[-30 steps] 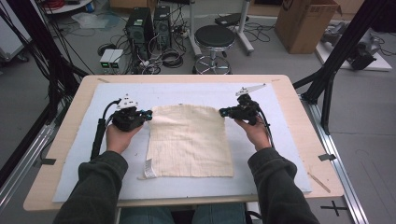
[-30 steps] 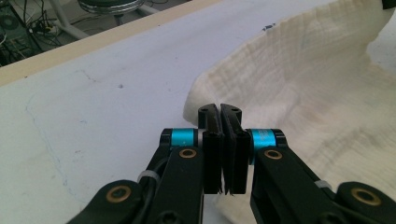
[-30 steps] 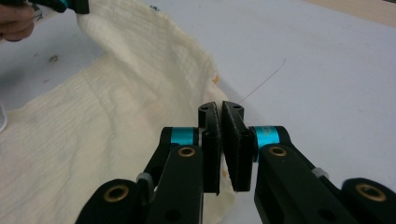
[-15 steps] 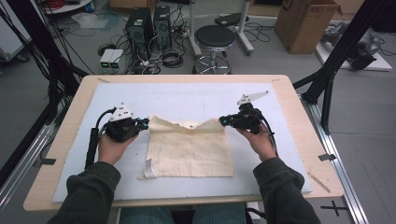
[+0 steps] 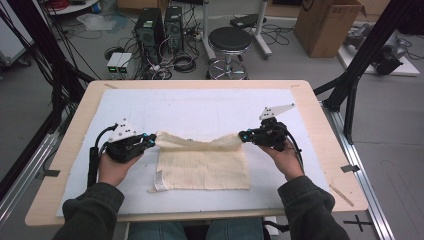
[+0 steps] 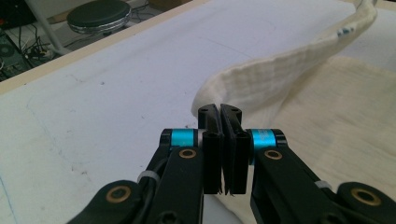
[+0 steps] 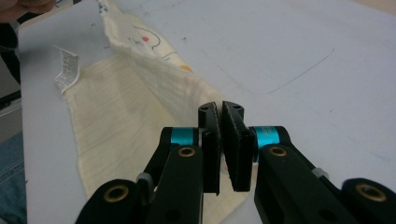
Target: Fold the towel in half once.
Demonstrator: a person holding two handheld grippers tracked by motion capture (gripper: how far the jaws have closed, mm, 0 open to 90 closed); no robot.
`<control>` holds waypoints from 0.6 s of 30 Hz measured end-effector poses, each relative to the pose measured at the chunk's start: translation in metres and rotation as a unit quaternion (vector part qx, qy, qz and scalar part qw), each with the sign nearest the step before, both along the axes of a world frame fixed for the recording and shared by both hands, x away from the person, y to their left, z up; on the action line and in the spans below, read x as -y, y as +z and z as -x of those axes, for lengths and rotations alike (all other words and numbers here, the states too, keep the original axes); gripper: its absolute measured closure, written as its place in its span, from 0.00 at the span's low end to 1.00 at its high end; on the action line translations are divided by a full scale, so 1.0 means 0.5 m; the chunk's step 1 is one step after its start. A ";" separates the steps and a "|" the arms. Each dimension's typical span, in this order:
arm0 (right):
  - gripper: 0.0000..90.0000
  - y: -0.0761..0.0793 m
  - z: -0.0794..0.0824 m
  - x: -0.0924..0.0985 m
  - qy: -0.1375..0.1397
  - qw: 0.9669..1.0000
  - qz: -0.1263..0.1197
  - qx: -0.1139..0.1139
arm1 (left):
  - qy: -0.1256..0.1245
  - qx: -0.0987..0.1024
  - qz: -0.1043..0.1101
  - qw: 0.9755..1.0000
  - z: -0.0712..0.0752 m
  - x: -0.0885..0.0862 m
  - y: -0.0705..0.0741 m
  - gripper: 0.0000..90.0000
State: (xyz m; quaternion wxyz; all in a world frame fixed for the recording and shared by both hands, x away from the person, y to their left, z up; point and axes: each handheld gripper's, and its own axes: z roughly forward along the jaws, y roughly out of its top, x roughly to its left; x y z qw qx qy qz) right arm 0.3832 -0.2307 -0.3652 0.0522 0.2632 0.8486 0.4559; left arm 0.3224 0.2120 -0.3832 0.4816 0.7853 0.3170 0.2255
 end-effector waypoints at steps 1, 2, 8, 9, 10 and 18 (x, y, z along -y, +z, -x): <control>0.95 -0.004 0.006 0.003 0.000 1.000 -0.003 -0.003 | -0.003 0.002 -0.001 1.000 0.006 -0.001 -0.002 0.97; 0.95 -0.009 0.011 0.005 0.000 1.000 -0.005 -0.003 | -0.006 0.003 -0.007 1.000 0.011 -0.002 -0.003 0.97; 0.95 -0.026 0.039 0.009 0.003 1.000 -0.004 -0.010 | -0.013 0.007 -0.007 1.000 0.036 -0.001 -0.016 0.97; 0.95 -0.028 0.044 0.010 0.003 1.000 -0.006 -0.010 | -0.014 0.008 -0.007 1.000 0.040 -0.001 -0.018 0.97; 0.95 -0.030 0.047 0.010 0.005 1.000 -0.004 -0.006 | -0.016 0.010 -0.011 1.000 0.042 -0.002 -0.019 0.97; 0.95 -0.038 0.078 0.008 0.014 1.000 -0.003 -0.003 | -0.025 0.013 -0.004 1.000 0.071 0.001 -0.035 0.97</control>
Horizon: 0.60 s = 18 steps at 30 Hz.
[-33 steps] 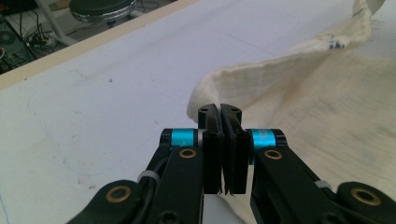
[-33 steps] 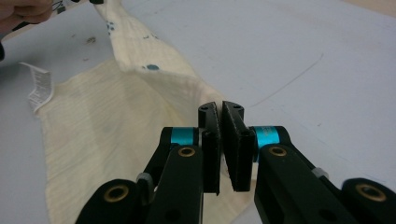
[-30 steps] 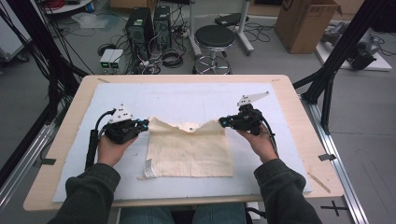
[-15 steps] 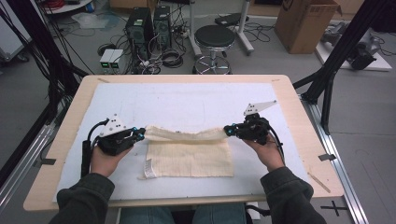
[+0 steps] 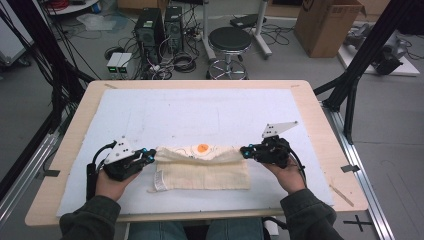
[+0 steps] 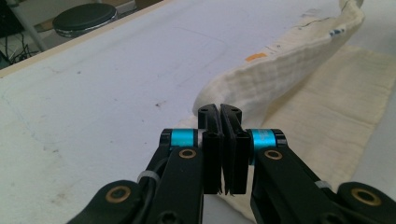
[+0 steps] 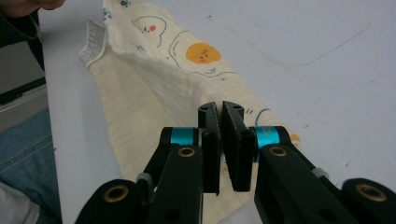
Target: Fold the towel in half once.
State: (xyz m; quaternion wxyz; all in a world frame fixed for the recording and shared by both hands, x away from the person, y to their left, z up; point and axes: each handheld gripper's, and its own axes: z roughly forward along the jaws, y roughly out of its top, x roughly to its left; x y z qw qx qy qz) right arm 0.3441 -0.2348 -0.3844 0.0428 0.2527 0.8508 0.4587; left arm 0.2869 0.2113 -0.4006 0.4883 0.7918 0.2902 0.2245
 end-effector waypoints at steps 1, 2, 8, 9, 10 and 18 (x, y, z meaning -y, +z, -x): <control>0.95 -0.001 0.004 0.000 0.003 1.000 0.000 0.001 | -0.003 0.000 -0.003 1.000 0.004 0.000 -0.002 0.97; 0.95 -0.001 0.004 0.000 0.003 1.000 0.000 0.001 | -0.004 0.001 -0.004 1.000 0.009 0.001 -0.006 0.97; 0.95 -0.016 0.027 -0.002 0.009 1.000 0.015 -0.003 | -0.014 -0.007 -0.005 1.000 0.027 -0.006 -0.028 0.97; 0.95 -0.019 0.029 -0.001 0.009 1.000 0.017 -0.002 | -0.016 -0.008 -0.006 1.000 0.030 -0.007 -0.030 0.97; 0.95 -0.022 0.033 0.000 0.011 1.000 0.018 -0.004 | -0.020 -0.008 -0.006 1.000 0.033 -0.007 -0.033 0.97; 0.87 -0.054 0.057 0.003 0.016 0.999 0.042 -0.015 | -0.038 -0.036 0.011 0.999 0.042 -0.017 -0.038 0.81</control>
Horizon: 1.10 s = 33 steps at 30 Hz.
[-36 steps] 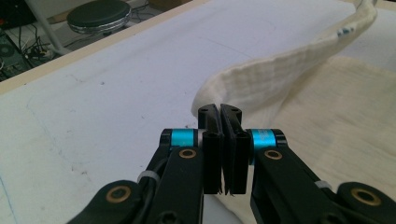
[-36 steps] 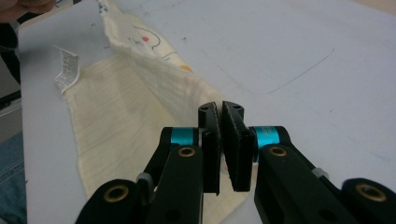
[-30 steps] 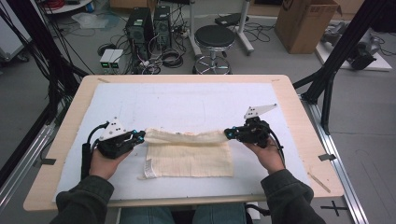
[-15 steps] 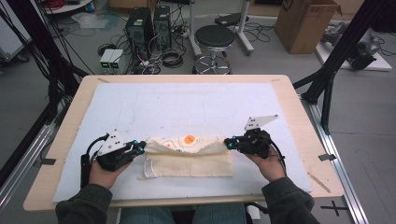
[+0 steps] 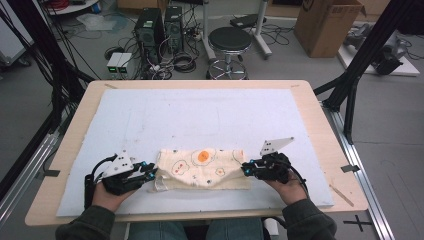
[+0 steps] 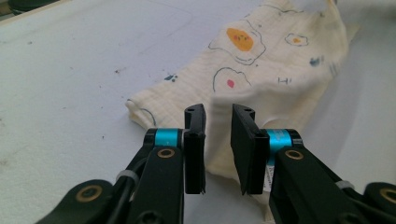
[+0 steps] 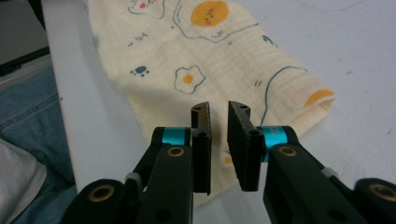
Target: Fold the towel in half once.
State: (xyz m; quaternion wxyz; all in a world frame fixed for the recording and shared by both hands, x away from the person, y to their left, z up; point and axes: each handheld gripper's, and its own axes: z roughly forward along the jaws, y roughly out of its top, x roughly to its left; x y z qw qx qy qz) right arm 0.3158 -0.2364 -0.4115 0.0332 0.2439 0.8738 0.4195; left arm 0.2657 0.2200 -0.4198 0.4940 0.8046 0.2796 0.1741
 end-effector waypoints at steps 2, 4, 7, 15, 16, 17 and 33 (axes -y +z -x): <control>0.82 -0.002 0.004 0.003 -0.001 1.000 -0.004 -0.004 | 0.002 -0.008 0.013 1.000 -0.001 -0.008 0.005 0.75; 0.78 0.002 0.006 0.006 -0.002 1.000 -0.010 -0.007 | -0.001 -0.008 0.018 1.000 -0.001 -0.013 0.009 0.75; 0.75 0.012 0.008 0.009 -0.003 1.000 -0.020 0.001 | -0.007 -0.014 0.020 1.000 -0.003 -0.012 0.010 0.72; 0.73 -0.004 0.009 -0.017 0.023 1.000 -0.008 -0.004 | -0.039 -0.028 0.006 0.999 -0.006 0.019 0.001 0.73; 0.73 -0.008 0.008 -0.021 0.025 1.000 -0.007 -0.006 | -0.042 -0.032 0.000 0.999 -0.007 0.021 -0.001 0.74; 0.73 -0.012 0.008 -0.025 0.028 1.000 -0.007 -0.010 | -0.046 -0.037 -0.005 0.998 -0.008 0.023 -0.004 0.76; 0.70 -0.050 0.012 -0.048 0.045 0.998 0.050 -0.004 | -0.071 -0.077 -0.075 0.992 -0.011 0.035 -0.043 0.77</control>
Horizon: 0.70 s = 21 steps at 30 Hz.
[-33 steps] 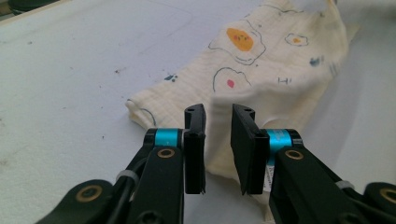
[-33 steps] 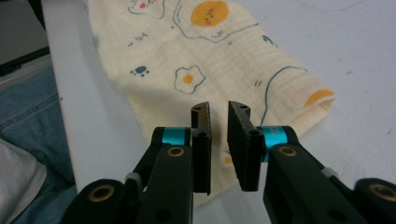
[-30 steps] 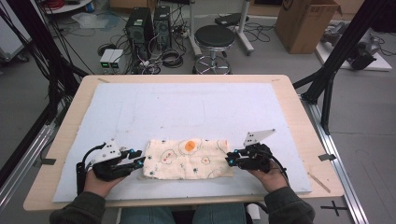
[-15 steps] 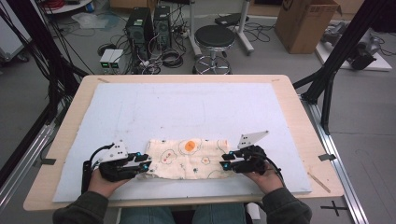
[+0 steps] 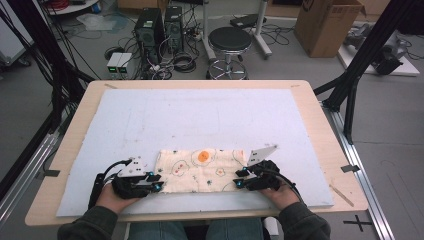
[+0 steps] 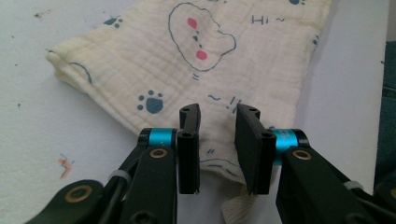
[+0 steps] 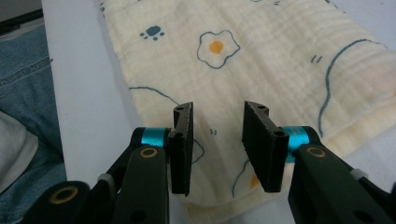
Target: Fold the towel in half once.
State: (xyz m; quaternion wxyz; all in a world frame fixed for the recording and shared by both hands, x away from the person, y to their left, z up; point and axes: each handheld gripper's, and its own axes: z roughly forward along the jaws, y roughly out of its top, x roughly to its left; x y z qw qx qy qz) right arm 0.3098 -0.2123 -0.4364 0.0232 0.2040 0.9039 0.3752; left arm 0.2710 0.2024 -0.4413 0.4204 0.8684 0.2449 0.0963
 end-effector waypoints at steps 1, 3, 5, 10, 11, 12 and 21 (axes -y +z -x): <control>0.70 0.001 0.001 0.000 0.000 1.000 0.001 -0.001 | 0.001 -0.003 0.004 1.000 0.000 -0.001 0.001 0.76; 0.69 0.005 -0.001 0.000 0.001 1.000 0.007 0.007 | 0.006 -0.007 0.021 1.000 -0.004 -0.006 0.010 0.71; 0.69 0.017 -0.007 0.007 -0.006 1.000 0.004 0.014 | 0.016 -0.002 0.041 0.999 -0.012 -0.011 0.022 0.69; 0.70 0.050 -0.052 0.022 -0.047 0.998 -0.006 0.044 | 0.048 0.009 0.057 0.997 -0.058 -0.009 0.042 0.68; 0.69 0.053 -0.063 0.021 -0.054 0.997 -0.002 0.051 | 0.055 0.010 0.054 0.997 -0.069 -0.005 0.043 0.67; 0.69 0.053 -0.075 0.021 -0.063 0.997 -0.003 0.051 | 0.065 0.013 0.047 0.997 -0.080 0.001 0.043 0.66; 0.78 0.019 -0.138 0.014 -0.095 0.995 0.015 0.030 | 0.119 0.003 0.010 0.993 -0.156 0.033 0.014 0.65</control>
